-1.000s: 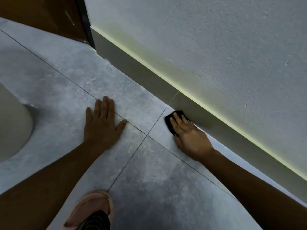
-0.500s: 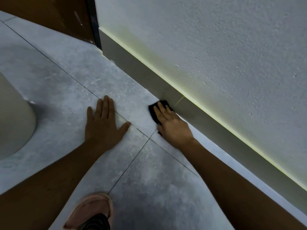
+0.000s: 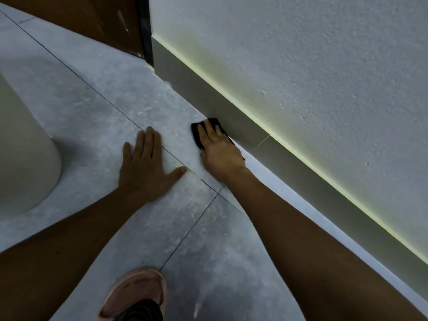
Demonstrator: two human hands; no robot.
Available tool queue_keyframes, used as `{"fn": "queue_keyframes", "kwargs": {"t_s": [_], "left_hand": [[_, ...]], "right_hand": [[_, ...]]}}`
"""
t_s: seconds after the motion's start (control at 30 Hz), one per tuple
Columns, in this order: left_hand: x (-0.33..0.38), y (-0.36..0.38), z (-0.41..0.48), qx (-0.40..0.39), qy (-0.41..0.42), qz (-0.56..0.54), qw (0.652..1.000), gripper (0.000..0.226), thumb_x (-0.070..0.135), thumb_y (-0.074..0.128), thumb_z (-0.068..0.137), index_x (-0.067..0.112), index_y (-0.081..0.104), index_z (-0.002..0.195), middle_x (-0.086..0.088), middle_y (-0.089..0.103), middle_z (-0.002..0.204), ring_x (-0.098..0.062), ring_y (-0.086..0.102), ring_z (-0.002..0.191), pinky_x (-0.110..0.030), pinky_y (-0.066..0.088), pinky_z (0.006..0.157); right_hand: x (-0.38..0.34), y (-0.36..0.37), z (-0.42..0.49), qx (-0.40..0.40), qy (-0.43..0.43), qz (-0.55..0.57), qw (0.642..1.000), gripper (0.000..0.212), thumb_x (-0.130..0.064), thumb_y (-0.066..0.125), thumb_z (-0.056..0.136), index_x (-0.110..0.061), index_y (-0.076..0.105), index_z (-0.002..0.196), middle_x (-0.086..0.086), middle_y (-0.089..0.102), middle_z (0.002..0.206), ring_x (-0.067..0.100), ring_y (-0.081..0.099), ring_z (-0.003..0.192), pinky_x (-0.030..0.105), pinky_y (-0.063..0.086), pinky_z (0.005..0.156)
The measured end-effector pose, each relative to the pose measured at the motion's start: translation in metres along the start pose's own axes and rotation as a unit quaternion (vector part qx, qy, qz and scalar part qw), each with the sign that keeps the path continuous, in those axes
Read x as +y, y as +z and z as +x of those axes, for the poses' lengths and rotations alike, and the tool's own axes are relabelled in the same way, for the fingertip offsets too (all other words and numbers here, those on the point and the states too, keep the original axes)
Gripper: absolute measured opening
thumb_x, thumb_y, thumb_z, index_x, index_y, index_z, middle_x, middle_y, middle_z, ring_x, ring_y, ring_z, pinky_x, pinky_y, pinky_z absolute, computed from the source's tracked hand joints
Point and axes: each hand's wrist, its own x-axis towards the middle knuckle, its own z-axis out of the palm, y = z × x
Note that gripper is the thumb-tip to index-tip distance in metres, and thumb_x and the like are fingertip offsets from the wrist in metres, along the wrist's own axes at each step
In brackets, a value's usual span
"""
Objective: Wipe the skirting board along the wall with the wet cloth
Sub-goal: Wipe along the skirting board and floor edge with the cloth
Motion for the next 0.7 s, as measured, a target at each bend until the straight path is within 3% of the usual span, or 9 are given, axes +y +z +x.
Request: {"fn": "queue_keyframes", "kwargs": {"t_s": [0.17,0.3,0.4,0.53,0.7], "left_hand": [[-0.019,-0.004,0.005,0.034,-0.013,-0.012,0.999,0.089,0.065,0.022,0.086,0.005,-0.002,0.148,-0.014,-0.004,0.157,-0.028,-0.004,0.144,-0.050,0.001,0.114],[-0.044,-0.008,0.011,0.041,-0.045,-0.011,0.998,0.090,0.068,0.013,0.084,0.005,0.001,0.148,-0.015,0.000,0.157,-0.029,-0.001,0.144,-0.052,0.003,0.114],[-0.047,-0.008,0.010,0.040,-0.040,-0.007,0.998,0.094,0.070,0.013,0.080,0.006,0.004,0.148,-0.014,0.003,0.157,-0.030,0.003,0.144,-0.053,0.006,0.113],[-0.045,-0.008,0.008,0.056,-0.053,-0.001,0.997,0.092,0.069,0.014,0.081,0.006,0.009,0.148,-0.013,0.010,0.157,-0.029,0.009,0.143,-0.053,0.010,0.113],[-0.046,-0.004,0.009,0.058,-0.052,0.004,0.997,0.092,0.070,0.020,0.081,0.006,0.014,0.148,-0.014,0.016,0.155,-0.031,0.016,0.142,-0.054,0.014,0.112]], "right_hand": [[0.004,-0.005,-0.005,-0.001,-0.029,-0.027,0.999,0.065,-0.015,0.040,0.094,-0.013,0.011,0.153,0.009,0.008,0.160,0.028,0.009,0.147,0.035,0.010,0.119],[0.032,0.003,-0.055,0.031,-0.015,-0.029,0.999,0.059,-0.022,0.036,0.088,-0.006,0.037,0.145,0.015,0.036,0.151,0.034,0.037,0.137,0.041,0.032,0.111],[0.035,0.009,-0.059,0.024,0.002,-0.029,0.999,0.063,-0.027,0.027,0.084,-0.006,0.045,0.140,0.016,0.045,0.145,0.035,0.047,0.130,0.043,0.038,0.105],[0.013,0.007,-0.027,0.038,0.009,-0.018,0.999,0.065,-0.029,0.022,0.085,-0.008,0.040,0.144,0.015,0.040,0.148,0.034,0.041,0.134,0.042,0.033,0.109],[-0.025,-0.005,0.040,0.017,-0.024,-0.016,0.999,0.062,-0.017,0.034,0.097,-0.012,0.007,0.153,0.010,0.005,0.160,0.027,0.006,0.147,0.036,0.010,0.118]]}}
